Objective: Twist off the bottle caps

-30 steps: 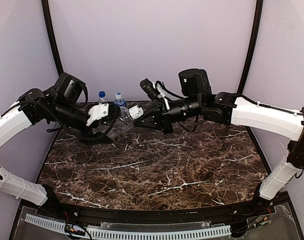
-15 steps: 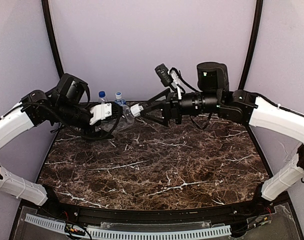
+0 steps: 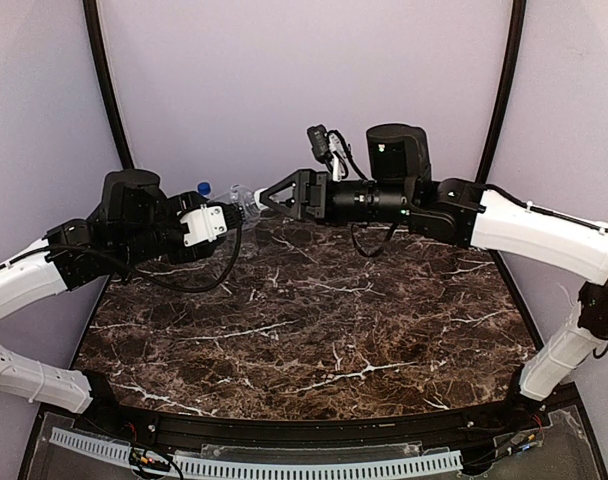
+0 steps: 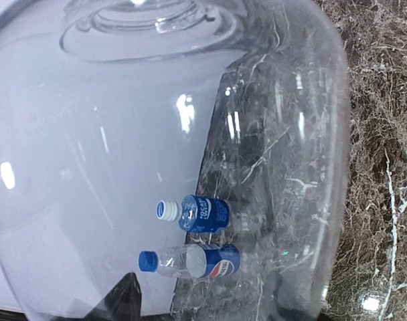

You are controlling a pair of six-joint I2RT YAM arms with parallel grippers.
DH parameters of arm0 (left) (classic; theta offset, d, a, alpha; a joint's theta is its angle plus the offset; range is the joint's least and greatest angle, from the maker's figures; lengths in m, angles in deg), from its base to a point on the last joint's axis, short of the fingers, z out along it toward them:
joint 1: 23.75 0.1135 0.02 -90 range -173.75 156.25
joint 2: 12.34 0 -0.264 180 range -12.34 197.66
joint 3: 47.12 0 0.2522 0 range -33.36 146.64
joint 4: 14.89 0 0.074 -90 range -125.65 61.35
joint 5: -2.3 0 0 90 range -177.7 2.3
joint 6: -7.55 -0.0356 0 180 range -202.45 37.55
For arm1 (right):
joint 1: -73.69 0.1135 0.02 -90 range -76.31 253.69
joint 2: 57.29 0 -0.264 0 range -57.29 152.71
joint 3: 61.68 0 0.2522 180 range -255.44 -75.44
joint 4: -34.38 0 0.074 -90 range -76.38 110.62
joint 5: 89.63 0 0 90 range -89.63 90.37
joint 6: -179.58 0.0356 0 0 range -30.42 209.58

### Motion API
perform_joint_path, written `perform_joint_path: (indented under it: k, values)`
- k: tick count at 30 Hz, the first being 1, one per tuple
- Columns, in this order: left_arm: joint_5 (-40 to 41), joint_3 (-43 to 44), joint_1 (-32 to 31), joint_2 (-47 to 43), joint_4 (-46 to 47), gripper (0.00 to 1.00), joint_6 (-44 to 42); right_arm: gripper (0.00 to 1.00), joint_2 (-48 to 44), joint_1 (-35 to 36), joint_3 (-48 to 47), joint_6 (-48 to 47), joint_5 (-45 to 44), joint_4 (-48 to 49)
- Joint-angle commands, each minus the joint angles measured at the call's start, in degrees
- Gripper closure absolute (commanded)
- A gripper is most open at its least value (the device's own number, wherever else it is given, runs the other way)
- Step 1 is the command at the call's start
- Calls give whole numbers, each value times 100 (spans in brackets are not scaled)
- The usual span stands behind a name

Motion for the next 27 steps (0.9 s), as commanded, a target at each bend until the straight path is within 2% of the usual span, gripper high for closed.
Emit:
perform_joint_path:
  k: [1, 4, 9, 13, 18, 20, 23, 25, 26, 27]
  values:
    - [251, -163, -79, -167, 392, 54, -158, 21, 224, 55, -300, 253, -100, 203]
    - [237, -186, -88, -180, 394, 55, -165, 28, 312, 49, -375, 214, -8, 299]
    - [181, -197, -98, -182, 451, 55, -169, 52, 484, 46, -531, 188, 142, 316]
    - [139, -209, -122, -179, 454, 56, -210, 62, 516, 29, -521, 195, 255, 321]
    - [128, -185, -147, -173, 465, 57, -125, 100, 537, 0, -576, -16, 722, 338]
    - [-31, -117, -151, -183, 341, 58, 10, 100, 540, 1, -631, -445, 1238, 363]
    - [-584, 32, -149, -258, -305, 59, 253, 100, 534, 69, -785, -1838, 2341, -22]
    - [-1349, 171, -151, -319, -956, 60, 364, 100, 438, 264, -831, -3070, 2615, -539]
    - [-2057, 285, -151, -328, -1215, 61, 423, 100, 374, 394, -800, -3587, 2530, -735]
    - [-2411, 354, -147, -333, -1736, 61, 463, 100, 313, 531, -772, -4143, 2382, -903]
